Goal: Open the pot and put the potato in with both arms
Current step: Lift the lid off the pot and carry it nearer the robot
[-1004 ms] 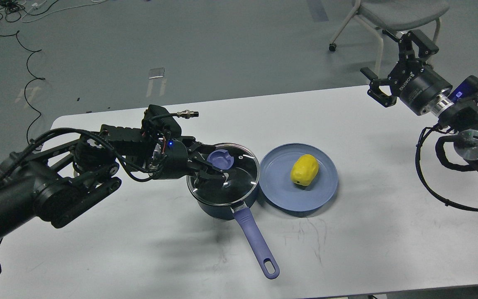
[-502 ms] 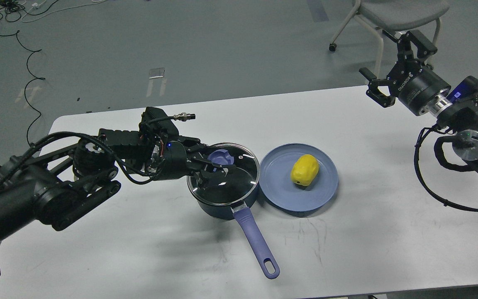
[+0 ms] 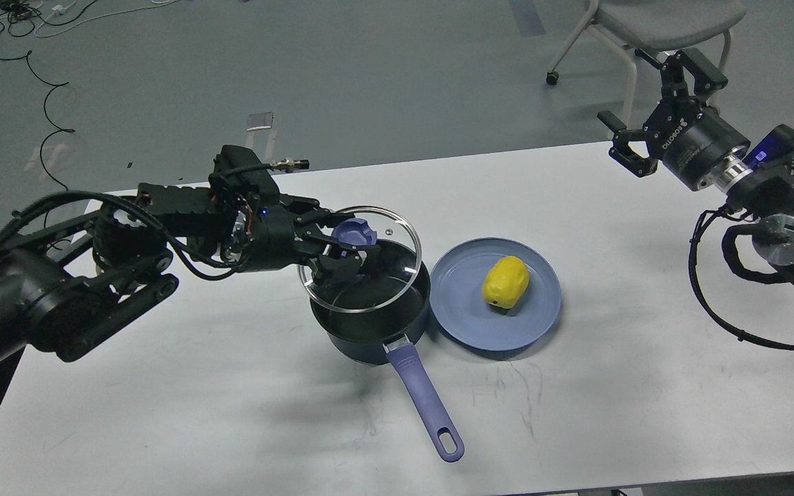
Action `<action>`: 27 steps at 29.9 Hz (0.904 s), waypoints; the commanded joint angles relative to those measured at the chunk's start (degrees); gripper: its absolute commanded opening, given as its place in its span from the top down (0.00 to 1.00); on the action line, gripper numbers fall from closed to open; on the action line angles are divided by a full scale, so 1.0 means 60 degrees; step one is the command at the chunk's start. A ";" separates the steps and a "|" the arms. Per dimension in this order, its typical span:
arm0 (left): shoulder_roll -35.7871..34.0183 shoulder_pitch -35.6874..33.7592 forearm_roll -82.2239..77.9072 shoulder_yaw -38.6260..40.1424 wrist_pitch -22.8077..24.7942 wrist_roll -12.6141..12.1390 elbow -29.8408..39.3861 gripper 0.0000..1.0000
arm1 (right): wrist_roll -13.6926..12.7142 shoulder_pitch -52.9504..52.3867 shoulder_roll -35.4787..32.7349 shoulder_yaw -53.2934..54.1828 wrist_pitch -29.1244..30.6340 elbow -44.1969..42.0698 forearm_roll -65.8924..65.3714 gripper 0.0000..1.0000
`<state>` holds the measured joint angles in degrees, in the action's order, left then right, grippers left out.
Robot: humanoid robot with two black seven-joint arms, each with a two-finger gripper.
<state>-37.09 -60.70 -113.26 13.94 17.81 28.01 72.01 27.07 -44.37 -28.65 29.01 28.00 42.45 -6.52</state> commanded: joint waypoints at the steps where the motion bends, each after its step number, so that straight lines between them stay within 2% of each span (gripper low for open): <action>1: -0.0891 -0.0268 0.0083 -0.0008 -0.0023 -0.0002 0.0040 0.56 | 0.0000 -0.0003 0.0028 -0.0016 0.0000 0.0000 0.0003 0.00; 5: -0.1713 -0.0166 0.0098 -0.0052 -0.0096 -0.0002 0.0040 0.56 | 0.0000 -0.0003 0.0013 -0.0016 0.0000 0.0000 0.0003 0.00; 7: -0.2196 0.0009 0.0112 -0.0081 -0.0374 -0.0002 0.0026 0.56 | 0.0000 -0.0003 -0.0016 -0.0016 0.0000 0.0000 -0.0012 0.00; 12: -0.3090 0.1267 0.0288 -0.0155 -0.1574 -0.0002 0.0011 0.55 | 0.0000 -0.0003 -0.0045 -0.0016 0.0000 0.0000 0.0003 0.00; 14: -0.3354 0.1721 0.0288 -0.0140 -0.1809 -0.0002 0.0011 0.55 | 0.0000 -0.0003 -0.0030 -0.0016 0.0000 0.0000 0.0003 0.00; 20: -0.3385 0.2558 0.0507 -0.0038 -0.2235 -0.0002 -0.0106 0.53 | 0.0000 0.0011 -0.0016 -0.0016 0.0000 0.0000 -0.0012 0.00; 27: -0.3048 0.2895 0.0596 -0.0038 -0.2279 -0.0002 -0.0736 0.52 | 0.0000 0.0011 -0.0016 -0.0016 0.0000 0.0000 -0.0012 0.00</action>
<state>-56.18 -44.26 -109.71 13.73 4.16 27.99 69.27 27.07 -44.31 -28.74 28.91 28.00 42.44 -6.56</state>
